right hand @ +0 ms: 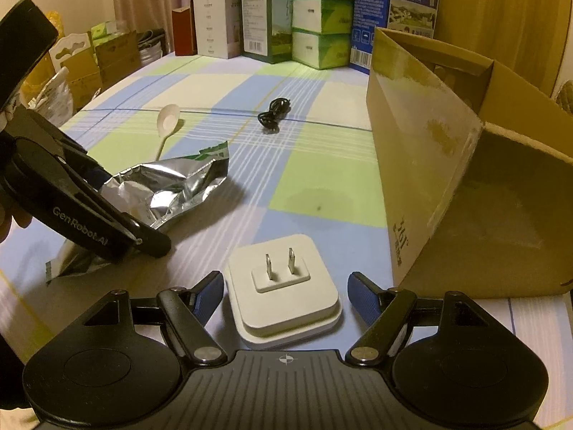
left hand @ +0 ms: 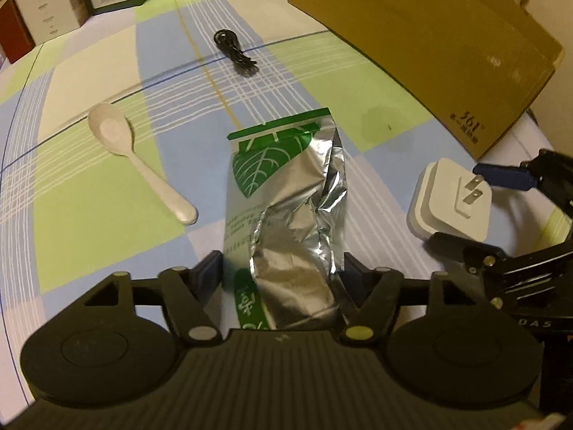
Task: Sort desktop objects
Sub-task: 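Lift the foil pouch with the left tool while the right tool lifts the plug adapter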
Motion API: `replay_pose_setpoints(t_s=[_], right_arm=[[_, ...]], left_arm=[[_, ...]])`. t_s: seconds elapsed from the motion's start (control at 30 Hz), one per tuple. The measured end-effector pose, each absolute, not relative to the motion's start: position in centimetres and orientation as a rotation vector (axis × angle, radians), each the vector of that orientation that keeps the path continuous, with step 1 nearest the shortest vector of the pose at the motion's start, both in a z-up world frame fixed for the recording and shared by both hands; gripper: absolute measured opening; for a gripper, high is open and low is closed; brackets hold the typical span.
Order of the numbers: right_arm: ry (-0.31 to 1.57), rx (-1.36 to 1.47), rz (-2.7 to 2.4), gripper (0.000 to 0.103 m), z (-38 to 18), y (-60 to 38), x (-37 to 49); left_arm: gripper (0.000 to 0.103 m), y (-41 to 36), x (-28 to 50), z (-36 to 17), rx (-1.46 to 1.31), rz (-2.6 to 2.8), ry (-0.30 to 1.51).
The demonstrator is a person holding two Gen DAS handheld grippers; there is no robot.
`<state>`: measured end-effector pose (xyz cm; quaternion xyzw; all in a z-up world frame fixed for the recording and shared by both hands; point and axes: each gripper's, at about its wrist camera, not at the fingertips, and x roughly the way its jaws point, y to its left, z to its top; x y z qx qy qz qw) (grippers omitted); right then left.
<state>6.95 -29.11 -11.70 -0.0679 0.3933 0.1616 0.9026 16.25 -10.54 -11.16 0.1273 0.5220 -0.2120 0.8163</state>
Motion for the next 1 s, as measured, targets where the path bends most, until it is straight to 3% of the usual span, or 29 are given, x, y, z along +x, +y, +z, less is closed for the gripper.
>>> replay_pose_setpoints(t_s=[0.17,0.23,0.3,0.47,0.57,0.9,1.0], right_arm=[[0.822,-0.156,0.358,0.074,-12.2,-28.9,7.1],[0.824,-0.167,0.361,0.073,-12.4,-28.9,7.0],[0.826,-0.167,0.368,0.073,-12.5,-28.9,6.9],[0.825,-0.168,0.367,0.065,-12.4,-28.9,6.7],[0.823,-0.165,0.355,0.064,-12.4,-28.7,6.5],[0.820,-0.140,0.329,0.064,-12.4,-28.7,6.1],[0.821,-0.134,0.321,0.064,-12.3,-28.7,6.1]], left_arm=[[0.070,-10.9,16.4,-11.5,0.268,-0.435,1.116],[0.065,-10.8,16.1,-11.5,0.268,-0.435,1.113],[0.053,-10.7,16.0,-11.3,0.268,-0.433,1.113],[0.049,-9.9,15.0,-10.9,0.206,-0.427,1.120],[0.051,-9.7,14.2,-11.1,0.199,-0.419,1.108],[0.076,-10.0,13.8,-11.6,0.260,-0.436,1.091],[0.073,-10.0,13.9,-11.7,0.256,-0.429,1.093]])
